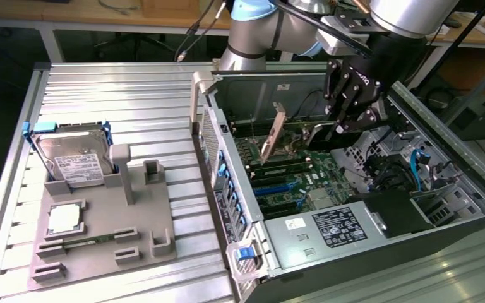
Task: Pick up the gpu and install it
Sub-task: 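Insert the gpu into the slot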
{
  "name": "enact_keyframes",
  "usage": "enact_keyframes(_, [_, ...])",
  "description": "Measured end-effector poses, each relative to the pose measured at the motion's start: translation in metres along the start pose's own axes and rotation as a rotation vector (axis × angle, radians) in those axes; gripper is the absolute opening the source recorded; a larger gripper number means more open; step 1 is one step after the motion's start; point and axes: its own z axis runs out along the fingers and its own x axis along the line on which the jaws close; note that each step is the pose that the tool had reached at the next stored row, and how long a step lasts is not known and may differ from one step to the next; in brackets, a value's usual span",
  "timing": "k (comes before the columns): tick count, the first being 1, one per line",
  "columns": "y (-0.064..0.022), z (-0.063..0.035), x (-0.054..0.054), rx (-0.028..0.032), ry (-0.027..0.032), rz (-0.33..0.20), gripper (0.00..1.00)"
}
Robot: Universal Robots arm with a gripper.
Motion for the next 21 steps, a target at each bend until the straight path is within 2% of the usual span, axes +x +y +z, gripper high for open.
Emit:
enact_keyframes(13, [-0.0005,0.0225,0.0,0.0,0.0001,0.0,0.27])
enact_keyframes(21, [-0.0006,0.0289,0.001,0.0001,0.0,0.0,0.27])
